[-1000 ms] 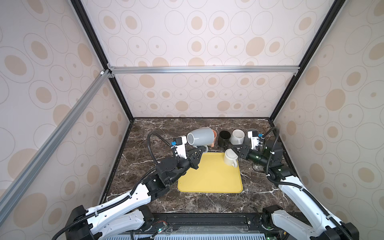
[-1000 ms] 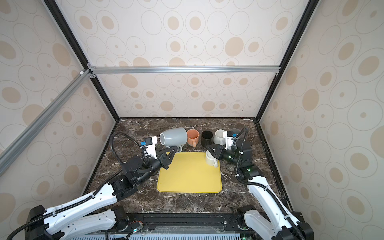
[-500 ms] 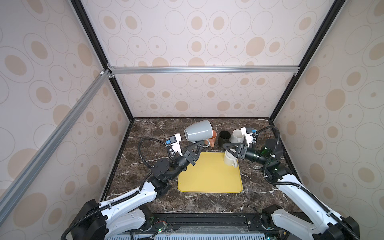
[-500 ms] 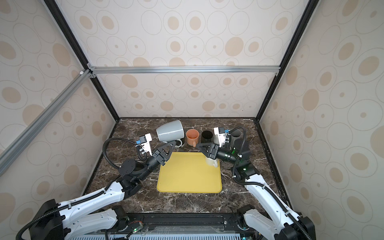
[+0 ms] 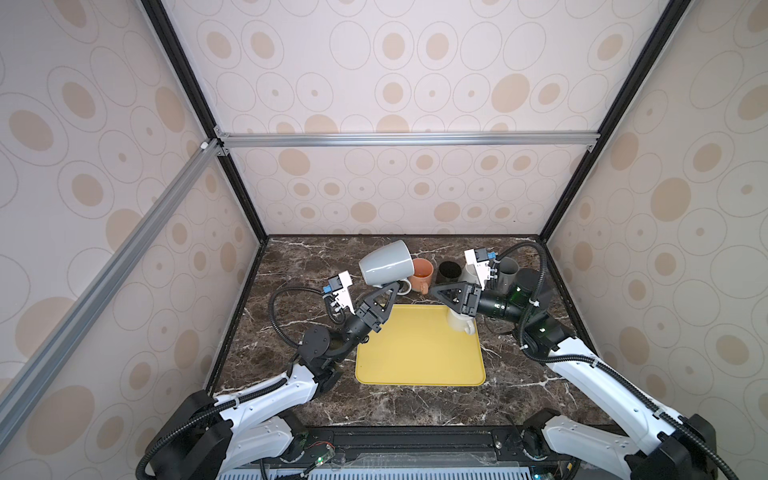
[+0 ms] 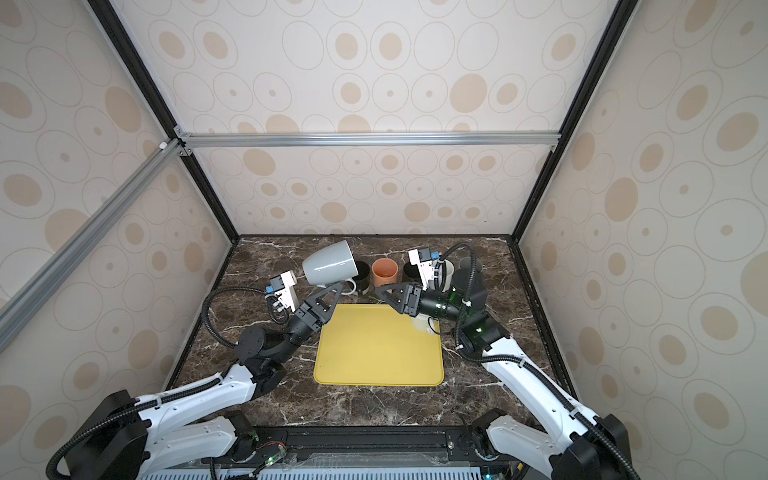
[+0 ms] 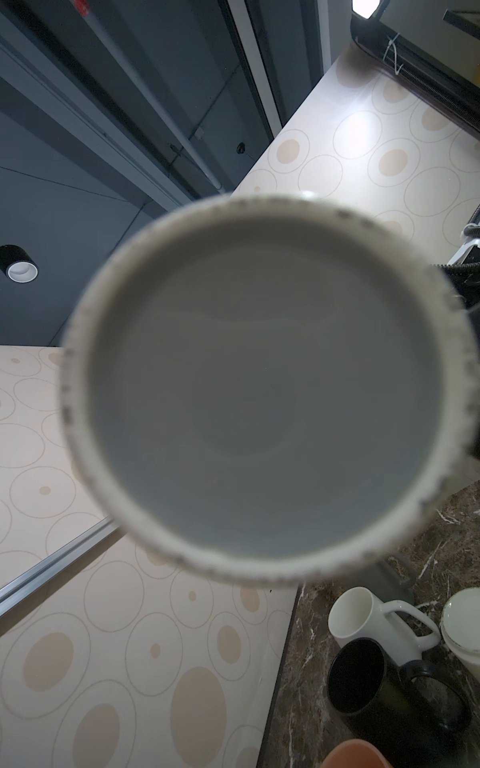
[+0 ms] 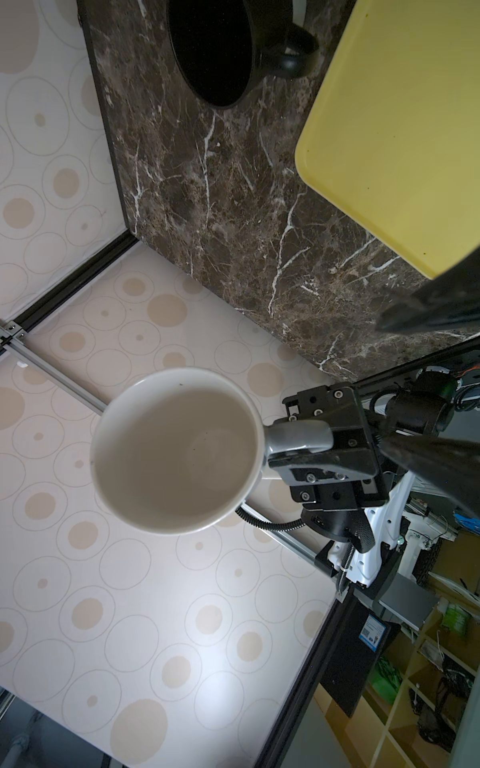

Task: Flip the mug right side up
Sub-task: 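Grasp the grey mug's handle with right gripper while left gripper holds it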

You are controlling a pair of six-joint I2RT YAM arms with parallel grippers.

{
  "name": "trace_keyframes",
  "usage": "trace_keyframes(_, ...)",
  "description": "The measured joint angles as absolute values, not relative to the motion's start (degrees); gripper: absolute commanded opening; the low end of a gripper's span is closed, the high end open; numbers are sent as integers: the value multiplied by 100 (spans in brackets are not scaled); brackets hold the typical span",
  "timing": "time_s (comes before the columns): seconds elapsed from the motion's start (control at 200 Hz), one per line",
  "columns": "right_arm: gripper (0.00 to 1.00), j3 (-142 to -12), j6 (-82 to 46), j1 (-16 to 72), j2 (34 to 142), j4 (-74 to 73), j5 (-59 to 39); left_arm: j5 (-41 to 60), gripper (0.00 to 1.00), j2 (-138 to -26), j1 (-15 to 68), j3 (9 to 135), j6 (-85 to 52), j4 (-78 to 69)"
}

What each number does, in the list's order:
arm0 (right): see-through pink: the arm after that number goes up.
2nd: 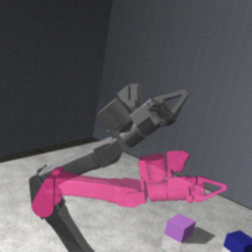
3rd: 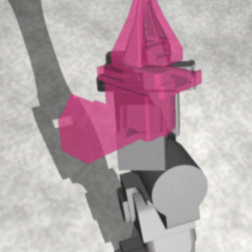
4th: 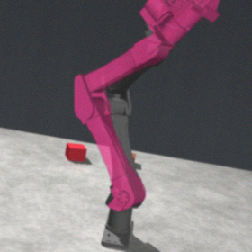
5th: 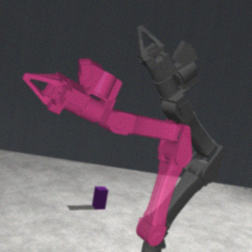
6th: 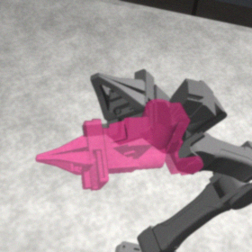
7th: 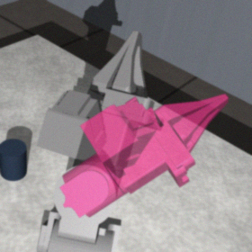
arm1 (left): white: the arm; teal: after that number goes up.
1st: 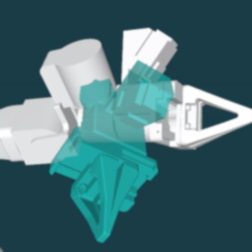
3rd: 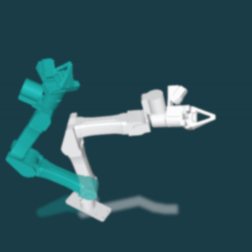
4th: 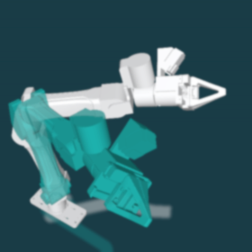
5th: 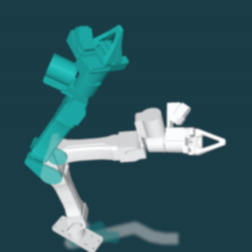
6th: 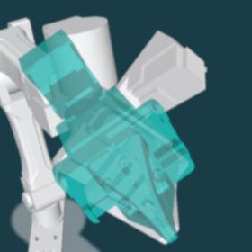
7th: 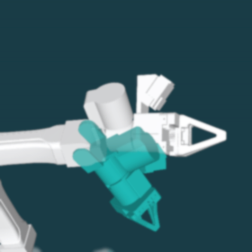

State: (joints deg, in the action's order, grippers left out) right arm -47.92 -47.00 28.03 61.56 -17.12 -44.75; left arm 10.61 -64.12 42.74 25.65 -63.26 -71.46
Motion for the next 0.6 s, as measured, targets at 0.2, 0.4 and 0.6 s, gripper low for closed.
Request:
trace_keyframes(0.2, 43, -4899, -4683, 3079, 6359, -1728, -4434, 1173, 0, -6632, 4274, 2558, -6499, -7537)
trace_keyframes(0.4, 42, -5092, -4624, 3310, 6460, -1763, -4375, 1262, 0, -6997, 4274, 2530, -6742, -8025)
trace_keyframes(0.6, 39, -5242, -4574, 3356, 6528, -1811, -4307, 1323, 0, -7334, 4274, 2488, -7008, -8488)
